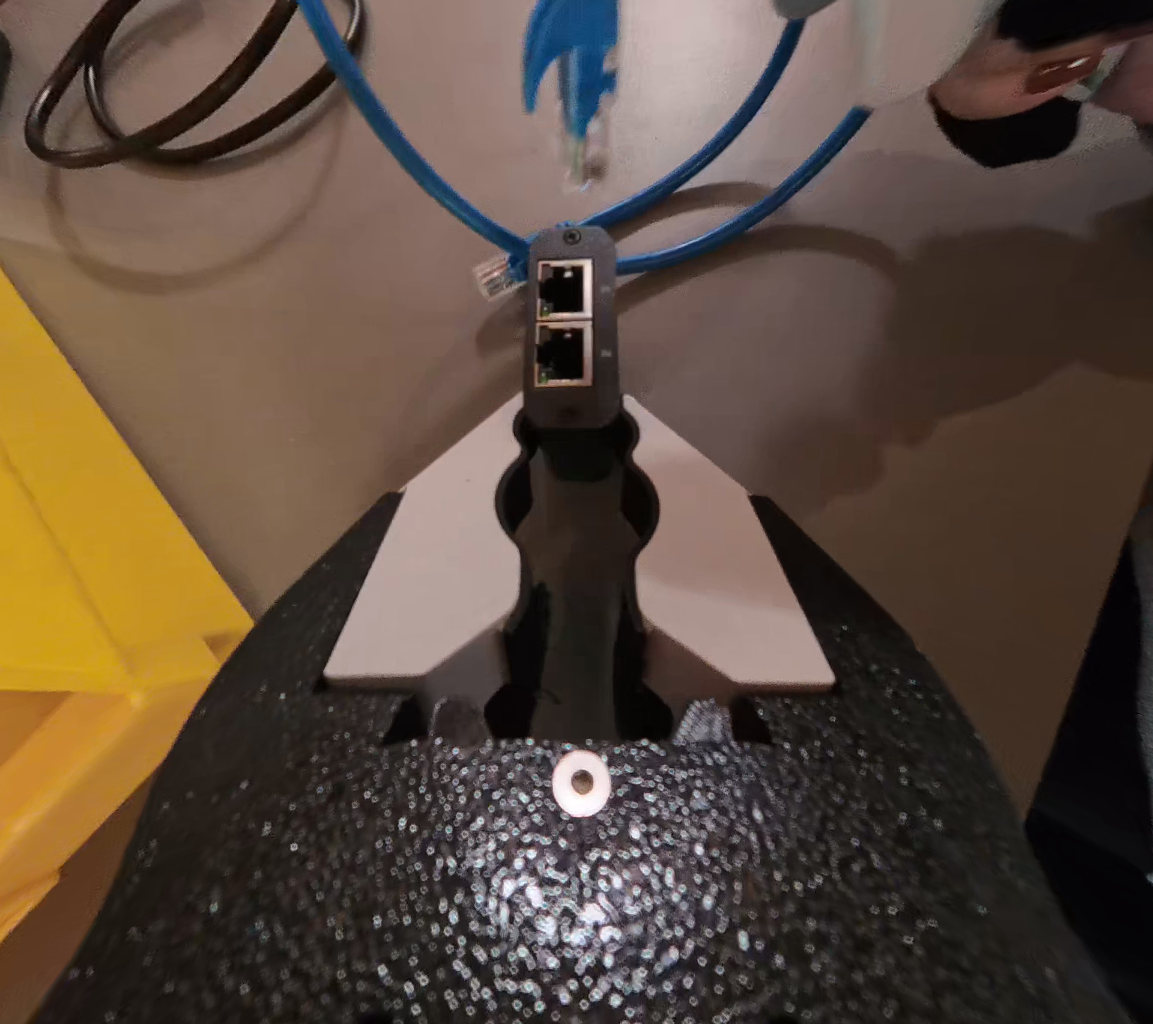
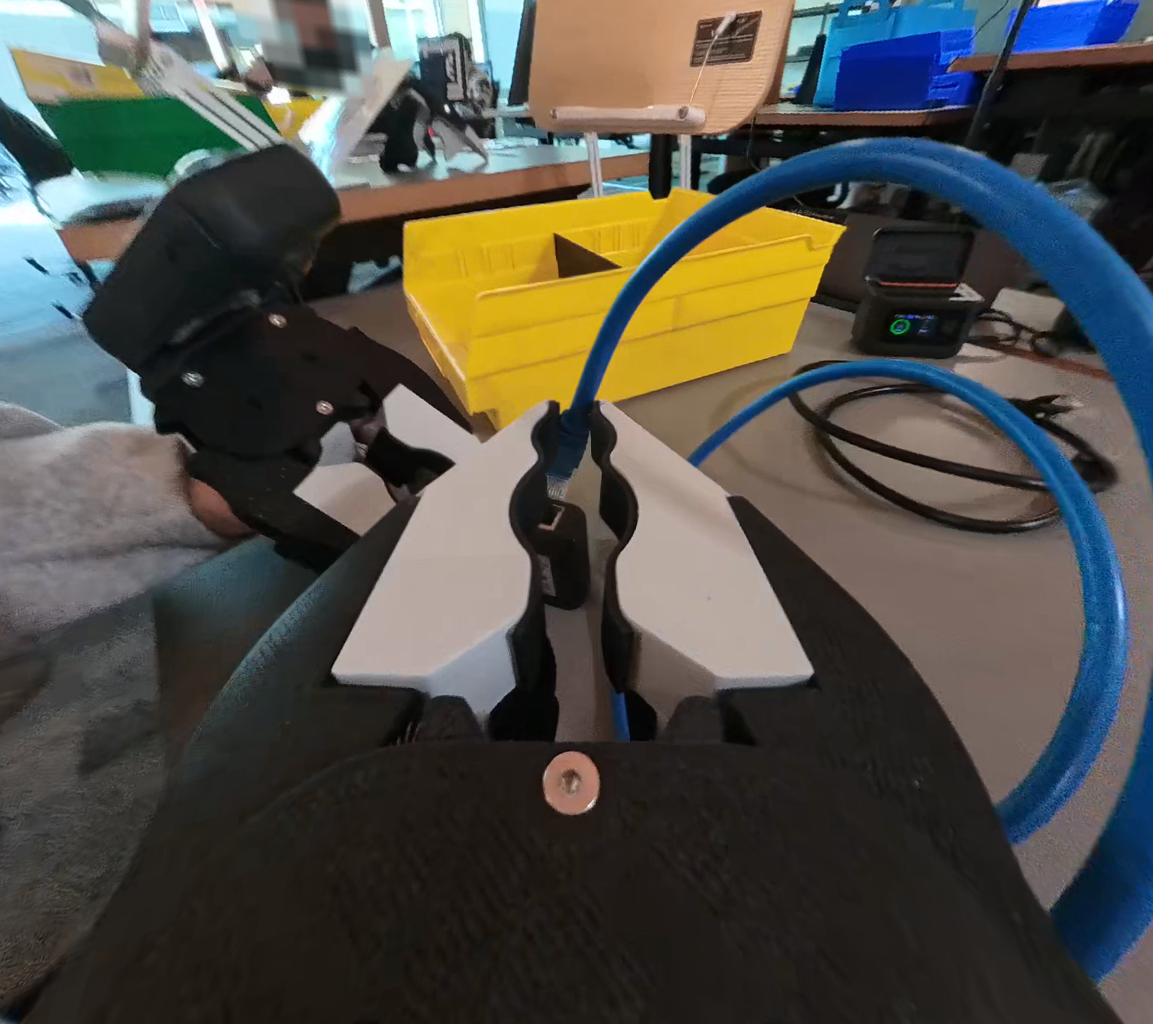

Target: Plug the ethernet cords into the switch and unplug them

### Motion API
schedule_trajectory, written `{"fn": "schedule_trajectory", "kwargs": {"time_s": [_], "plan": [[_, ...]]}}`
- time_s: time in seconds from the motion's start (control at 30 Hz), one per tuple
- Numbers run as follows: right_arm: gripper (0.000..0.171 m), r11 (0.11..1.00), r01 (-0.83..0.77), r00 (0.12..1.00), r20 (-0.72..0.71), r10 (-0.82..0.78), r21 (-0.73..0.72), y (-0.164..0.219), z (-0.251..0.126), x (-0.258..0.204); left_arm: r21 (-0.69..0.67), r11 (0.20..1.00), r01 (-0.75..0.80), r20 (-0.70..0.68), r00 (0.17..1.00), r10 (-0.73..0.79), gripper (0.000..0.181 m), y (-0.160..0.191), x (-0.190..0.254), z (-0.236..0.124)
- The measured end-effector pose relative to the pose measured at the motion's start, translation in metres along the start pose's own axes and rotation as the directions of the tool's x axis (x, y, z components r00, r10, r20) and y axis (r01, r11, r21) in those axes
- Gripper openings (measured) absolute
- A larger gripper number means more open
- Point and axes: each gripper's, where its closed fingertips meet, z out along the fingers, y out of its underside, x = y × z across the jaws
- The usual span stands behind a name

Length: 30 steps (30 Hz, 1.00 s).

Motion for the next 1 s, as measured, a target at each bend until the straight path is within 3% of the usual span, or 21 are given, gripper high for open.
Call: {"fn": "schedule_trajectory", "kwargs": {"time_s": [0.03,0.13,0.3,0.6,0.77,1.0], "plan": [[0.007,0.999,0.036,0.999,-0.011,-0.036,-0.014,0.002,0.002,-0.001,0.000,1.000,-0.012,0.015,1.000,0.012,0.021,-0.002,0.000,0.000],[0.007,0.995,0.094,0.995,-0.013,-0.094,-0.042,0.007,0.005,-0.006,-0.042,0.999,-0.014,0.091,0.996,0.017,0.021,-0.005,-0.008,-0.001],[0.007,0.985,0.164,0.985,-0.046,-0.167,-0.055,0.013,0.005,-0.005,-0.072,0.997,0.005,0.106,0.994,0.002,0.021,-0.006,-0.005,0.002],[0.007,0.999,0.046,0.998,-0.041,-0.047,-0.023,0.020,0.006,0.008,-0.065,0.998,-0.028,0.125,0.991,0.036,0.021,-0.011,-0.004,0.002],[0.007,0.999,-0.035,0.999,-0.037,0.035,-0.007,0.019,0.006,0.012,-0.052,0.998,0.031,0.086,0.996,-0.027,0.021,-0.012,0.000,0.005],[0.007,0.999,0.023,0.999,-0.041,-0.025,-0.041,0.022,0.010,0.007,-0.052,0.996,0.079,0.093,0.993,-0.074,0.021,-0.010,-0.002,0.006]]}}
